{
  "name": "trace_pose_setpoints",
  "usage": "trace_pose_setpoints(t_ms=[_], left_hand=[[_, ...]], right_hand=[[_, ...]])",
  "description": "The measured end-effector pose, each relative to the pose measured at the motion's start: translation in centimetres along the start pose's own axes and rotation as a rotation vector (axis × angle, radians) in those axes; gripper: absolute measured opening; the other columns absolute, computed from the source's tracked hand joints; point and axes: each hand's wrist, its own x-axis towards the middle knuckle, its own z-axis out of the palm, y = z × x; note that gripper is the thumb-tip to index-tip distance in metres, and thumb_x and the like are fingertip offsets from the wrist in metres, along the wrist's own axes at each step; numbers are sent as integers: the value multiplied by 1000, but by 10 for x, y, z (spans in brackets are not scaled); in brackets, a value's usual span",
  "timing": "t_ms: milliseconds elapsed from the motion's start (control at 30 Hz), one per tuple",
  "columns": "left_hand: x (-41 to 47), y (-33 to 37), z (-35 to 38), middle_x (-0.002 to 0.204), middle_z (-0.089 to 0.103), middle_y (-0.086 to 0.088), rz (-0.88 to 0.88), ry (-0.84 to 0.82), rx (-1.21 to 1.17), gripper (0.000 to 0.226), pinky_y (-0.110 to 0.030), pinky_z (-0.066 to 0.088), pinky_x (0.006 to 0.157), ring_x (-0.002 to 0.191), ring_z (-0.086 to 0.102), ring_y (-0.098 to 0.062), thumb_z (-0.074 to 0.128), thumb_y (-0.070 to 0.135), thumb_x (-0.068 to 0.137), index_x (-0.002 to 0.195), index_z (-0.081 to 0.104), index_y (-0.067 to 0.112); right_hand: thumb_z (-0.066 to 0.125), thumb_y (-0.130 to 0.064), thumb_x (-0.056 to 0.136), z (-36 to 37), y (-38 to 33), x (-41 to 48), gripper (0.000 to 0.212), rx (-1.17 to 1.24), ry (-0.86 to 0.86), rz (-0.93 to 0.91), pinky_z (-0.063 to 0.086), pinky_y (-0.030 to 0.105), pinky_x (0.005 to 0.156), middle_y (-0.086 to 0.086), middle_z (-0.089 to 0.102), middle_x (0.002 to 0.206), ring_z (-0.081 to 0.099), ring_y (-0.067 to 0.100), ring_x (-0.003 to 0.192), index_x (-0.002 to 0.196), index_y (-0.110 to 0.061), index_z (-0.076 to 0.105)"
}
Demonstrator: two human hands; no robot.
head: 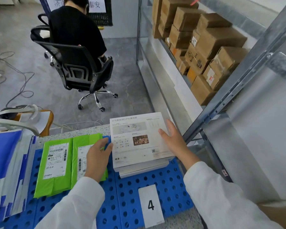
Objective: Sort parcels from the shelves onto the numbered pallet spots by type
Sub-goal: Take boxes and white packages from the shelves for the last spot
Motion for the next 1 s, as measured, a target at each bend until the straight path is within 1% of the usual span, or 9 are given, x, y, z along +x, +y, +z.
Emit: trace_pose_setpoints(t_ms=[100, 200, 267, 333, 467, 567, 767, 900, 1000], left_hand=[[-2, 27, -12, 131, 57, 6, 167, -113, 167, 36, -27, 37, 100, 122, 50, -16, 59, 31, 95, 129, 57, 20], [-9, 48, -15, 140, 49, 6, 449, -269, 514, 45, -25, 32, 106, 130, 43, -14, 51, 41, 96, 136, 49, 21], [-16, 58, -16, 144, 45, 5, 605, -298, 713, 51, -25, 32, 106, 133, 39, -13, 46, 46, 97, 141, 43, 20], [-18, 65, -20, 148, 41, 4, 716, -297, 825, 55, -28, 32, 108, 136, 37, -14, 43, 48, 97, 144, 39, 20], [-18, 77, -30, 149, 40, 4, 854, -356, 879, 57, -30, 31, 110, 138, 35, -14, 46, 47, 97, 146, 36, 19], [-31, 82, -27, 151, 38, 2, 929, -431, 843, 61, -33, 32, 112, 138, 35, -15, 49, 49, 95, 146, 37, 19], [-106, 100, -12, 154, 33, 7, 1108, -502, 769, 62, -34, 34, 113, 135, 40, -15, 47, 53, 93, 148, 33, 27], [-157, 114, -2, 152, 35, 4, 1301, -535, 740, 59, -31, 29, 113, 139, 34, -14, 49, 47, 95, 147, 34, 23], [-205, 114, 3, 149, 40, 0, 1429, -573, 723, 57, -29, 30, 111, 137, 36, -16, 49, 45, 96, 144, 39, 18]], right_hand=[[47, -42, 98, -2, -22, -13, 57, -146, -33, -106, 29, 26, 104, -12, 36, 151, 35, 11, 138, 150, -30, 26], [46, -41, 99, 0, -35, -36, 60, -344, -54, -174, 27, 27, 109, -7, 32, 154, 32, 13, 140, 151, -26, 22], [46, -41, 99, 1, -39, -57, 62, -431, -47, -202, 26, 28, 111, -4, 29, 156, 31, 14, 141, 152, -23, 21], [47, -41, 98, -2, -41, -79, 63, -447, -20, -200, 27, 29, 112, -3, 28, 156, 31, 15, 141, 152, -22, 20], [50, -42, 97, -14, -39, -125, 62, -404, 73, -162, 33, 34, 110, -5, 31, 153, 34, 16, 139, 149, -25, 21], [49, -43, 97, -21, -38, -165, 62, -441, 161, -140, 32, 35, 109, -5, 25, 155, 32, 17, 139, 148, -27, 19], [48, -41, 98, -51, -27, -248, 63, -498, 356, -80, 29, 32, 111, -2, 26, 156, 30, 18, 141, 151, -21, 20], [46, -42, 98, -69, -14, -317, 66, -531, 486, -2, 20, 29, 117, 0, 20, 159, 21, 16, 145, 153, -18, 17], [48, -44, 97, -72, 1, -378, 67, -482, 573, 76, 24, 29, 114, 0, 20, 159, 24, 18, 144, 152, -20, 18]])
